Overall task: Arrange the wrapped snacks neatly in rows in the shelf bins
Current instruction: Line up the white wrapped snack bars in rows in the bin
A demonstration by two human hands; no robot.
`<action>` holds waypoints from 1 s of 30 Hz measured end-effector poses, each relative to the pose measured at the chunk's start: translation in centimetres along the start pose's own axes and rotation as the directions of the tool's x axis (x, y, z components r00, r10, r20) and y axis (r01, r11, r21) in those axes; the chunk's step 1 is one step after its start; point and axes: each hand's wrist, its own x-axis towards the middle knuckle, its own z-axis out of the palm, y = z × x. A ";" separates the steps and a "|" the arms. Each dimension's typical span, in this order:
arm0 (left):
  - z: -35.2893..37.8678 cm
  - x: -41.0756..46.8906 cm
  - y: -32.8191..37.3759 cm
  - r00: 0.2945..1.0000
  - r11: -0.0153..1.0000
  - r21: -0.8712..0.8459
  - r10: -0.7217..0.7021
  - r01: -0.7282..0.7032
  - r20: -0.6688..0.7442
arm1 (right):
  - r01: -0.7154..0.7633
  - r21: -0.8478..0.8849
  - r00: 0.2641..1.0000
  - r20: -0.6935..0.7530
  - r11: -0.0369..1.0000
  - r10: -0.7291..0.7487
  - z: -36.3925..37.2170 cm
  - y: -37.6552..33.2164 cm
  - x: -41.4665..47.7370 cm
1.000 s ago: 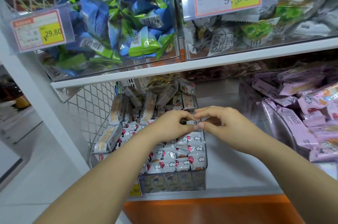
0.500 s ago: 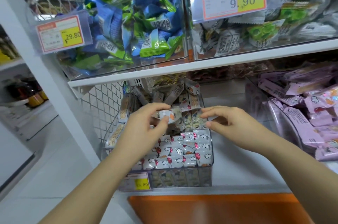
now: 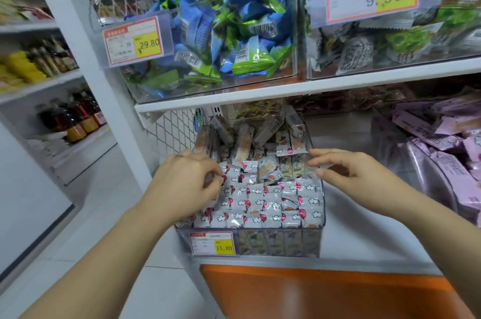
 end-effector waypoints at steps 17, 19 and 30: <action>2.9 13.3 7.6 0.675 0.881 -0.465 0.393 -0.083 0.624 | -0.106 0.282 0.994 -0.006 0.953 0.113 0.1 2.0 2.8; 3.9 13.8 7.9 0.643 0.876 -0.480 0.393 -0.044 0.658 | -0.114 0.285 0.992 -0.018 0.952 0.125 0.2 2.4 3.2; 4.8 12.8 7.6 0.747 0.764 -0.620 0.304 0.180 0.591 | -0.118 0.292 0.990 -0.036 0.949 0.135 0.7 2.1 3.3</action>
